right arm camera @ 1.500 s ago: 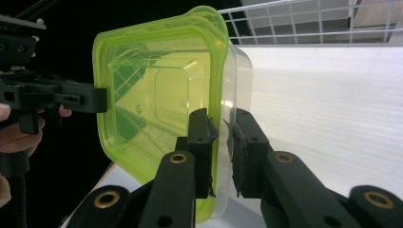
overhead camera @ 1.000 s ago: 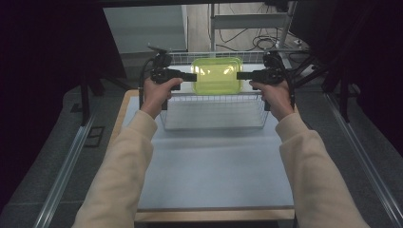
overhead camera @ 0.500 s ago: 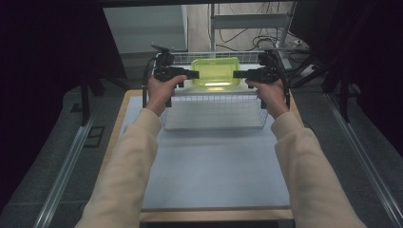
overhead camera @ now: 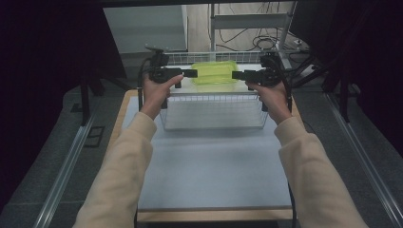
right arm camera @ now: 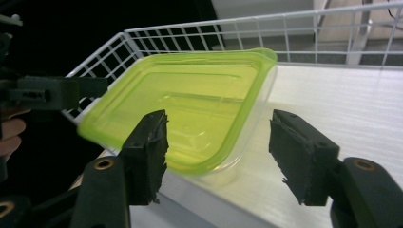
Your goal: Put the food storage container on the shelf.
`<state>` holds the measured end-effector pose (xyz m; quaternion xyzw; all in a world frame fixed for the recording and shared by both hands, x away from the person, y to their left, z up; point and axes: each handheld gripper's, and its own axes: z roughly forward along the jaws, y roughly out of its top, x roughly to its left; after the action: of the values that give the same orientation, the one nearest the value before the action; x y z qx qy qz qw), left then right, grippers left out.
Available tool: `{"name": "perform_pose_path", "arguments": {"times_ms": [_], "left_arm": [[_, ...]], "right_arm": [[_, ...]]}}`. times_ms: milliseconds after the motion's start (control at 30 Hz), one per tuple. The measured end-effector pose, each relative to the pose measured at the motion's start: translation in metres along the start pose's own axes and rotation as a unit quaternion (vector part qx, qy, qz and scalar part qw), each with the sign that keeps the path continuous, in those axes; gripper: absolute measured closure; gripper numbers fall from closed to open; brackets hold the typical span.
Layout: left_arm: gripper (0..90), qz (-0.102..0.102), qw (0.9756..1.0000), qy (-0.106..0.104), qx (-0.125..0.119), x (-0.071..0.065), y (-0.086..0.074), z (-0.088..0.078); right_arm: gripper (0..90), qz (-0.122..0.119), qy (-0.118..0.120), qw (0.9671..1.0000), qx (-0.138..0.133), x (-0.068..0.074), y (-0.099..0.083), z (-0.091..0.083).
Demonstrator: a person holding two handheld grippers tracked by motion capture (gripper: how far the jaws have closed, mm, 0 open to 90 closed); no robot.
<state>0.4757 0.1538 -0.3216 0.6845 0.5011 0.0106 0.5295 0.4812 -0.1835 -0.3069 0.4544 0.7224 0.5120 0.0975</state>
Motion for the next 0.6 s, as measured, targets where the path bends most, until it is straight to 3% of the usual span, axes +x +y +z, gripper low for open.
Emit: {"name": "perform_pose_path", "arguments": {"times_ms": [67,167,300,400,500,600], "left_arm": [[20.0,0.007,0.9999,-0.013,-0.006,-0.005,-0.007,-0.012],[19.8,0.034,0.9994,-0.008,-0.008,-0.014,-0.021,-0.029],[19.7,0.062,0.9978,-0.019,-0.017,-0.026,-0.052,-0.055],[19.6,0.078,0.9966,-0.020,-0.016,-0.034,-0.085,-0.070],[19.8,0.081,0.9962,-0.027,-0.015,-0.036,-0.116,-0.080],[20.0,0.080,0.9959,-0.042,-0.013,-0.034,-0.151,-0.084]], "right_arm": [[36.1,-0.021,0.010,0.9997,-0.004,0.004,-0.005,-0.008],[33.4,-0.052,0.025,0.9983,-0.007,0.010,-0.018,-0.024],[31.0,-0.077,0.045,0.9959,-0.010,0.013,-0.046,-0.044],[29.1,-0.106,0.048,0.9932,0.001,0.015,-0.077,-0.057],[27.4,-0.127,0.047,0.9908,0.008,0.015,-0.111,-0.066],[26.8,-0.124,0.054,0.9908,0.011,0.010,-0.140,-0.074]]}}
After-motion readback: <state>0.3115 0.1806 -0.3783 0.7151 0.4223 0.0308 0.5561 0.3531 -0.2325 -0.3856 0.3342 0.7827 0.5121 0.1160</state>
